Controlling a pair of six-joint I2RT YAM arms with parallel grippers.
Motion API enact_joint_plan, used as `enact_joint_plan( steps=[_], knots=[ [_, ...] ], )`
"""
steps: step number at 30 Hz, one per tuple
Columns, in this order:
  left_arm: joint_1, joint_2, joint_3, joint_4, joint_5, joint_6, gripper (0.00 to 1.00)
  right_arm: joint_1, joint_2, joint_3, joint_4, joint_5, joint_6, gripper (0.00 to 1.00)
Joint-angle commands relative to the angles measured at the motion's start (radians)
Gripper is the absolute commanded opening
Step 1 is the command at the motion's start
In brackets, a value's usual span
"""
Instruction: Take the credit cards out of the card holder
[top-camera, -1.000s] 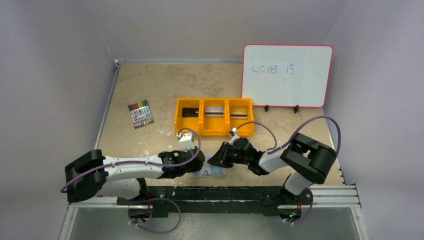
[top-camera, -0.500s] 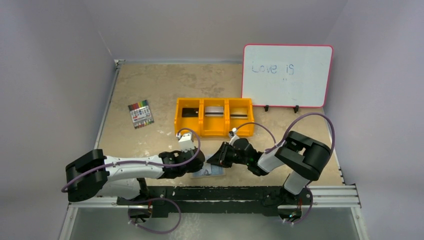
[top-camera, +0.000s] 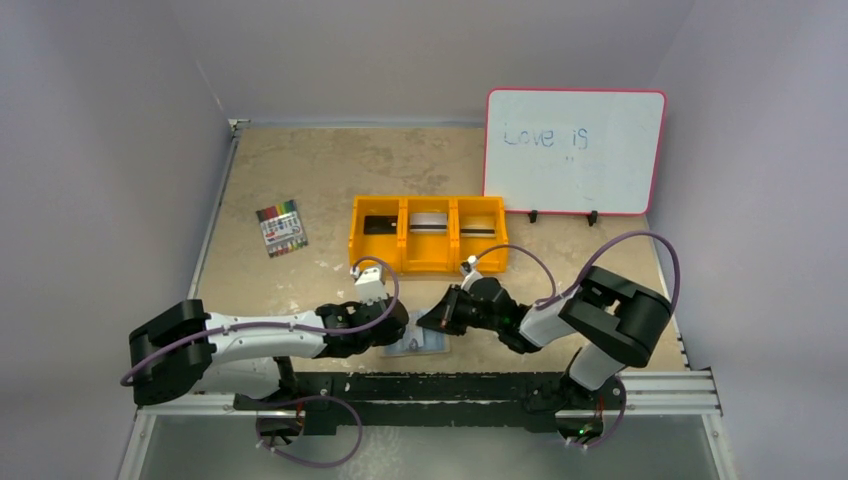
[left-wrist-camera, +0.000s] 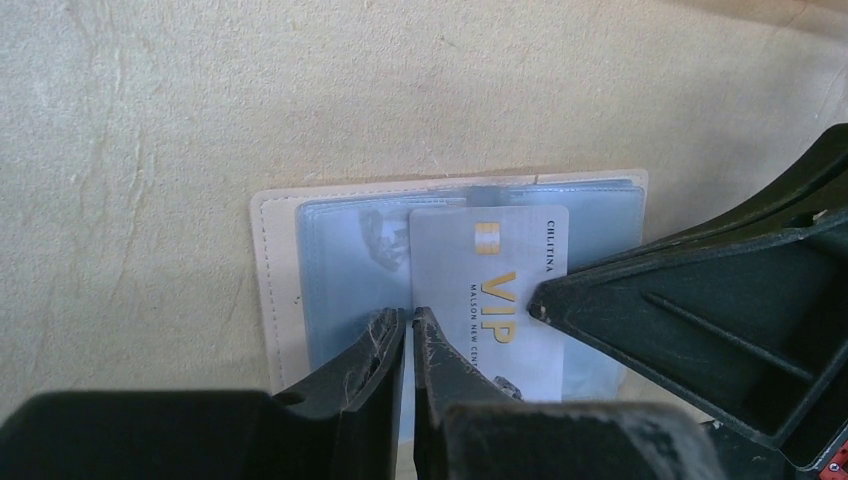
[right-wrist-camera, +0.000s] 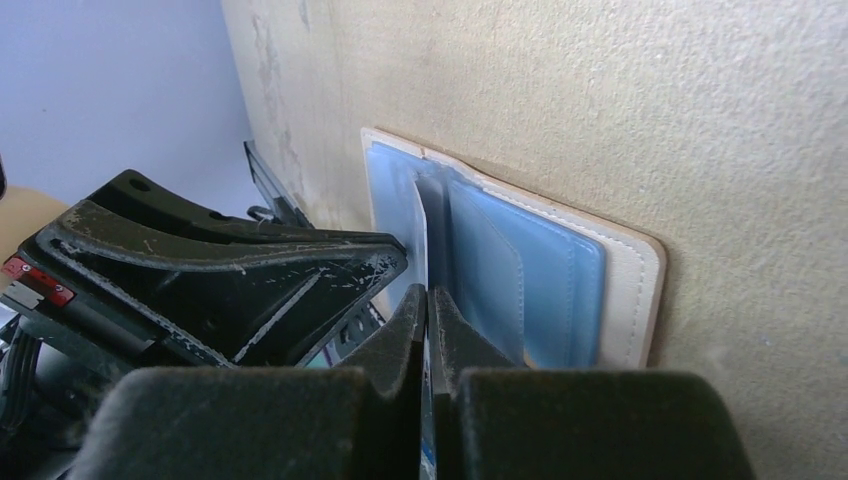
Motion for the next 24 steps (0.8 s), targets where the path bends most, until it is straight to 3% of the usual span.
enact_joint_plan(
  steps=[1, 4, 8, 15, 24],
  knots=[
    [-0.005, -0.015, -0.006, -0.059, -0.023, -0.01, 0.08, -0.005, -0.026, -0.018, 0.006, 0.034, 0.008, 0.0],
    [-0.005, -0.012, -0.001, -0.057, -0.022, -0.009, 0.08, -0.004, -0.023, -0.018, 0.015, 0.025, 0.005, 0.01],
    [-0.005, 0.003, 0.004, -0.05, -0.016, -0.001, 0.07, -0.004, 0.003, 0.008, 0.034, -0.012, -0.027, 0.15],
    [-0.005, 0.01, 0.013, -0.05, -0.013, 0.003, 0.06, -0.004, 0.026, 0.039, 0.024, -0.034, -0.05, 0.22],
    [-0.005, 0.003, 0.018, -0.059, -0.02, 0.003, 0.05, -0.003, -0.029, 0.075, -0.101, 0.034, -0.077, 0.35]
  ],
)
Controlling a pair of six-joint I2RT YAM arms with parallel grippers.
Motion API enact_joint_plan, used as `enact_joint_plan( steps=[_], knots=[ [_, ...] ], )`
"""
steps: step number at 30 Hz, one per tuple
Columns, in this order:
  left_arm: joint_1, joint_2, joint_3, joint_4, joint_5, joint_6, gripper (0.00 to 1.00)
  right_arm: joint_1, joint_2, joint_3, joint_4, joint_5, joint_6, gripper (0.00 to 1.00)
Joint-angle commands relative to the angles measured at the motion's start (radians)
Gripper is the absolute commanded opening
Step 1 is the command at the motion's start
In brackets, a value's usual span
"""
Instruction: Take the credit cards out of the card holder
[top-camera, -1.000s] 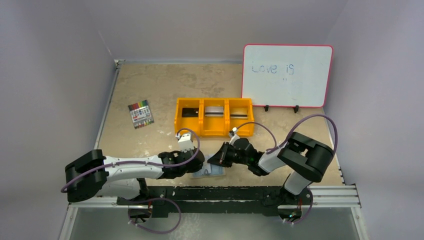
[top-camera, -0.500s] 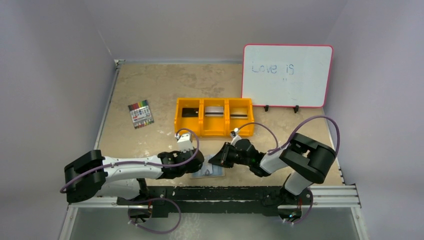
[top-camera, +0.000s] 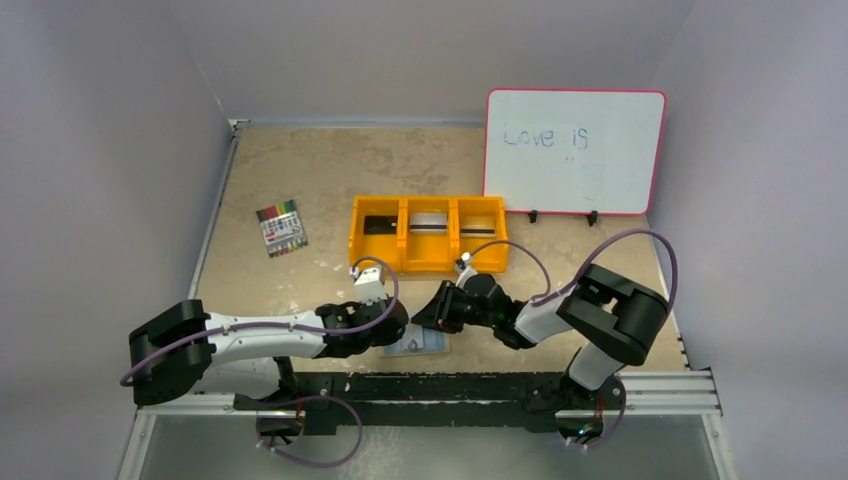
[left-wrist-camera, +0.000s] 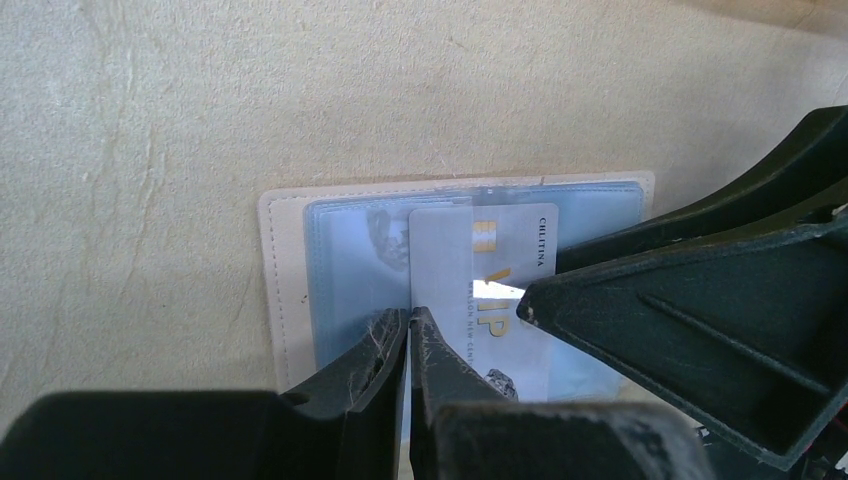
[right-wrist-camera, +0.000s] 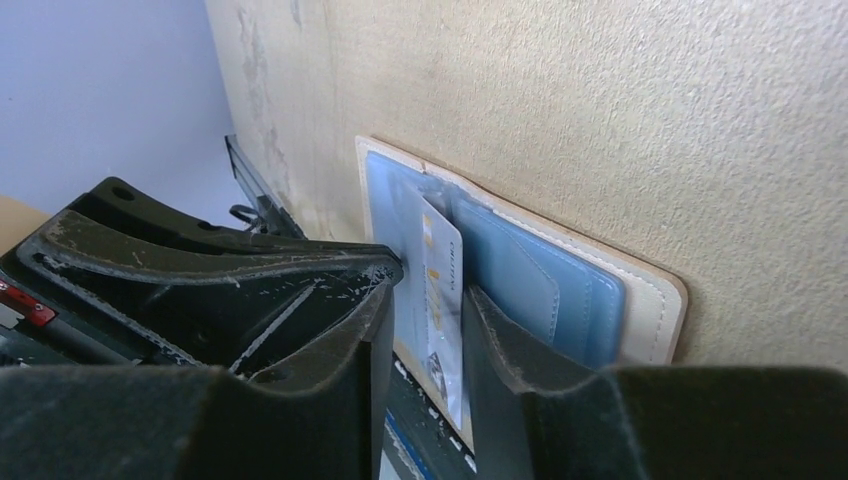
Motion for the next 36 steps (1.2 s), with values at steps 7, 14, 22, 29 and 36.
enact_joint_plan(
  steps=[7, 14, 22, 29, 36],
  knots=[
    [-0.005, 0.003, 0.019, -0.049, -0.017, 0.002, 0.05, -0.004, -0.111, 0.03, -0.173, 0.079, -0.036, 0.41],
    [-0.004, 0.006, 0.022, -0.049, -0.018, 0.002, 0.05, -0.003, -0.066, 0.038, -0.131, 0.024, -0.043, 0.42],
    [-0.005, 0.003, 0.024, -0.052, -0.018, 0.002, 0.05, -0.001, -0.075, 0.072, -0.233, 0.003, -0.059, 0.37],
    [-0.005, 0.005, 0.026, -0.055, -0.017, 0.004, 0.05, 0.004, -0.112, 0.078, -0.308, 0.008, -0.066, 0.39],
    [-0.005, 0.011, 0.031, -0.049, -0.014, 0.007, 0.05, 0.009, -0.096, 0.092, -0.312, -0.021, -0.083, 0.36]
  ],
)
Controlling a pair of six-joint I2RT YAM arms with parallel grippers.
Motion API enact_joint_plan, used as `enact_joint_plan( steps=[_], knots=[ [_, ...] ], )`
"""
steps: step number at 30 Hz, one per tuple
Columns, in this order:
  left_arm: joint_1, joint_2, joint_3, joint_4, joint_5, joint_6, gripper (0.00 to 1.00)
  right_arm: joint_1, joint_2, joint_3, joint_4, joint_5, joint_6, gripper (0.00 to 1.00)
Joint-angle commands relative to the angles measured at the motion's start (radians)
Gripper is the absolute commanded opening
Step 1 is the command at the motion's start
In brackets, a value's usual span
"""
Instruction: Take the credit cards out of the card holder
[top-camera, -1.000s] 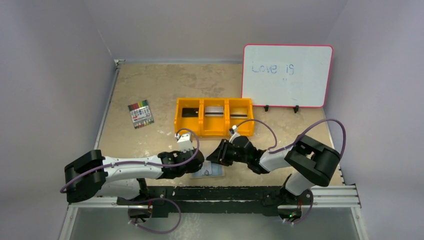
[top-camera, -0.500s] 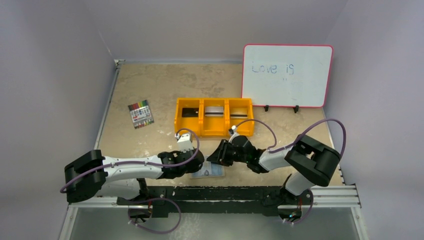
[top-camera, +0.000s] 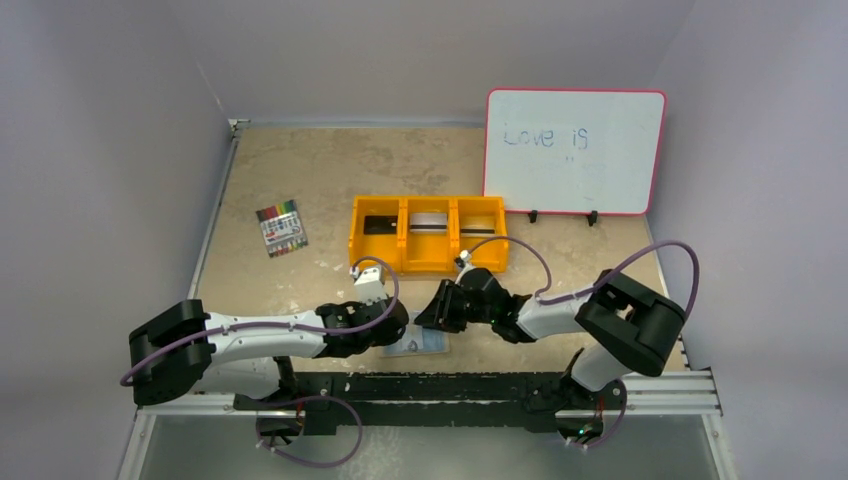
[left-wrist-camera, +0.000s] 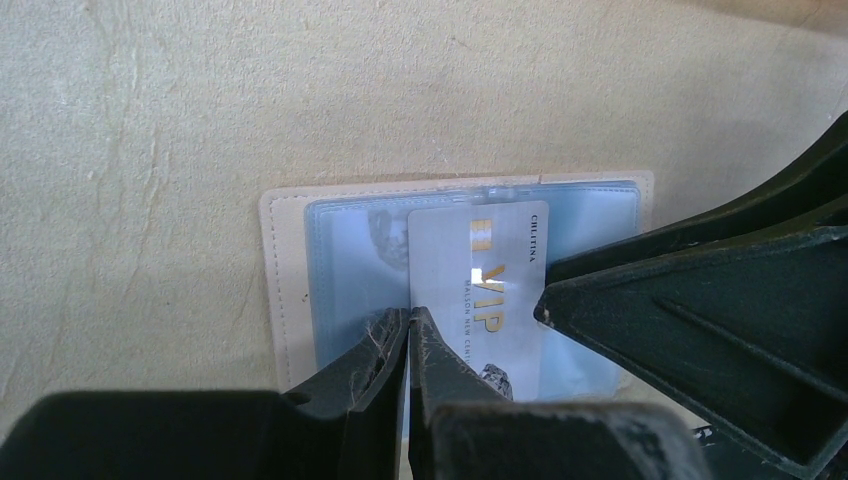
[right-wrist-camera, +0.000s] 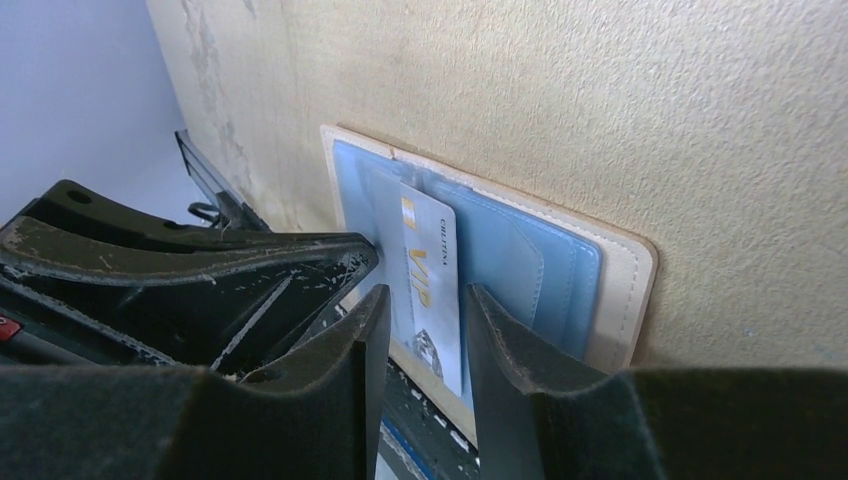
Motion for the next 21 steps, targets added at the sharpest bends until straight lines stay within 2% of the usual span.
enact_joint_plan(
  steps=[1, 7, 15, 20, 21],
  knots=[
    [-0.005, 0.012, 0.026, -0.037, -0.012, 0.008, 0.05, 0.009, 0.02, 0.027, -0.02, -0.045, -0.031, 0.35],
    [-0.005, 0.018, 0.036, -0.043, -0.008, 0.017, 0.04, 0.009, 0.062, 0.051, 0.017, -0.043, -0.033, 0.28],
    [-0.005, 0.014, 0.03, -0.043, -0.011, 0.013, 0.04, 0.009, 0.015, 0.005, 0.104, -0.015, 0.011, 0.0],
    [-0.005, 0.017, 0.031, -0.041, -0.011, 0.012, 0.04, 0.009, -0.005, -0.05, 0.233, -0.036, 0.036, 0.01],
    [-0.004, 0.018, 0.03, -0.041, -0.01, 0.012, 0.04, 0.008, -0.006, -0.054, 0.252, -0.031, 0.026, 0.07]
  ],
)
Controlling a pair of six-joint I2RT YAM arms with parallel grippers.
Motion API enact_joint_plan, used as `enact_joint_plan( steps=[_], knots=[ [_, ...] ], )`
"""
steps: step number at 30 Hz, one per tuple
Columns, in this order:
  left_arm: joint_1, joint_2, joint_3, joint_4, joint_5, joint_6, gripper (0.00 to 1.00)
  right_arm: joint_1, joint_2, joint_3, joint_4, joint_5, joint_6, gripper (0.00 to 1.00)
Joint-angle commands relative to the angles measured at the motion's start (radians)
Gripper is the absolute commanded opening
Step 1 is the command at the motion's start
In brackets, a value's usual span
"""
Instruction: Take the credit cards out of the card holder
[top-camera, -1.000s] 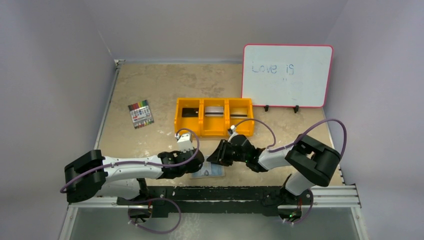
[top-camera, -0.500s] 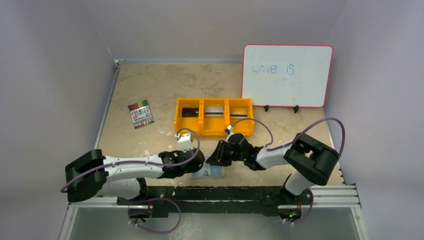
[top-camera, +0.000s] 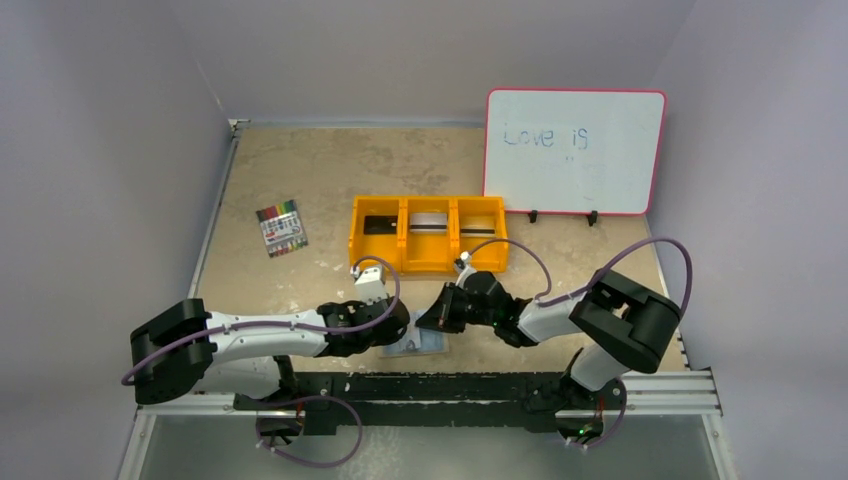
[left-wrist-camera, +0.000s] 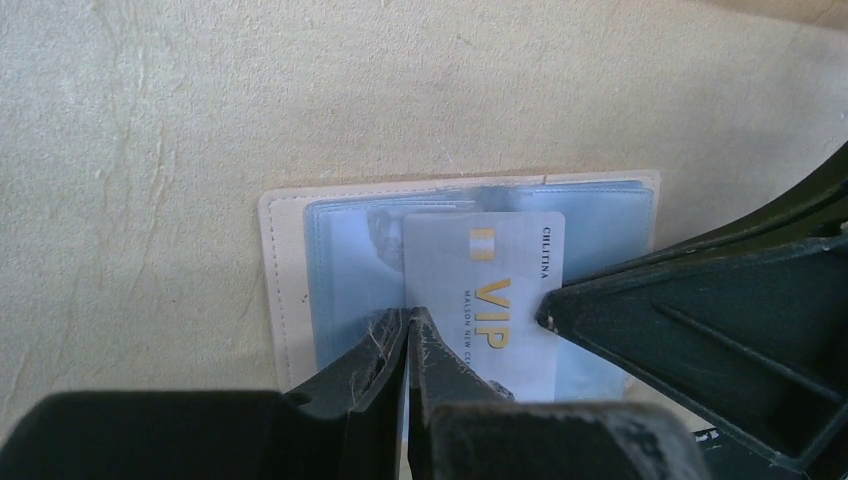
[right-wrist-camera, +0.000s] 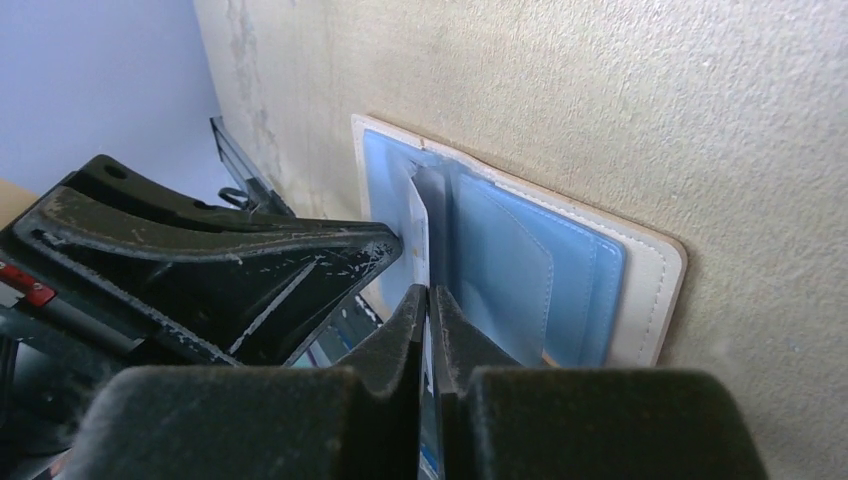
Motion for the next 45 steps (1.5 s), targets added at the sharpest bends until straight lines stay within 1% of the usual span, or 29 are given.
enact_joint_plan(
  steps=[1, 12, 15, 18, 24, 28, 31, 33, 36, 38, 41, 45],
  knots=[
    [-0.004, 0.01, 0.016, -0.017, -0.009, 0.011, 0.04, 0.007, -0.035, -0.026, 0.143, 0.011, 0.002, 0.11],
    [-0.004, 0.011, 0.015, -0.014, -0.006, 0.009, 0.03, 0.006, 0.022, 0.029, 0.13, -0.029, -0.033, 0.09],
    [-0.005, 0.005, 0.011, -0.017, -0.007, 0.007, 0.03, 0.006, 0.026, 0.041, 0.091, -0.026, -0.035, 0.11],
    [-0.004, 0.0, 0.01, -0.018, -0.011, 0.005, 0.03, 0.006, 0.026, 0.044, 0.089, -0.026, -0.039, 0.14],
    [-0.005, 0.0, 0.011, -0.019, -0.012, 0.004, 0.03, 0.006, 0.035, 0.048, 0.097, -0.043, -0.044, 0.12],
    [-0.005, -0.001, 0.011, -0.02, -0.013, 0.005, 0.03, 0.006, 0.046, 0.063, 0.08, -0.059, -0.053, 0.18],
    [-0.005, -0.005, 0.01, -0.023, -0.016, 0.002, 0.03, 0.007, 0.049, 0.073, 0.059, -0.058, -0.056, 0.18],
    [-0.005, -0.009, 0.009, -0.025, -0.017, 0.001, 0.03, 0.006, 0.049, 0.073, 0.053, -0.057, -0.057, 0.16],
    [-0.005, -0.016, 0.007, -0.028, -0.02, -0.002, 0.03, 0.006, 0.045, 0.073, 0.046, -0.051, -0.057, 0.08],
    [-0.005, -0.019, 0.007, -0.03, -0.022, -0.003, 0.03, 0.007, 0.037, 0.073, 0.038, -0.041, -0.059, 0.0],
    [-0.005, -0.02, 0.009, -0.033, -0.024, -0.003, 0.03, 0.006, 0.008, 0.074, -0.008, -0.008, -0.063, 0.0],
    [-0.005, -0.024, 0.01, -0.045, -0.032, -0.003, 0.03, 0.006, -0.103, 0.059, -0.161, 0.065, -0.052, 0.0]
  ],
)
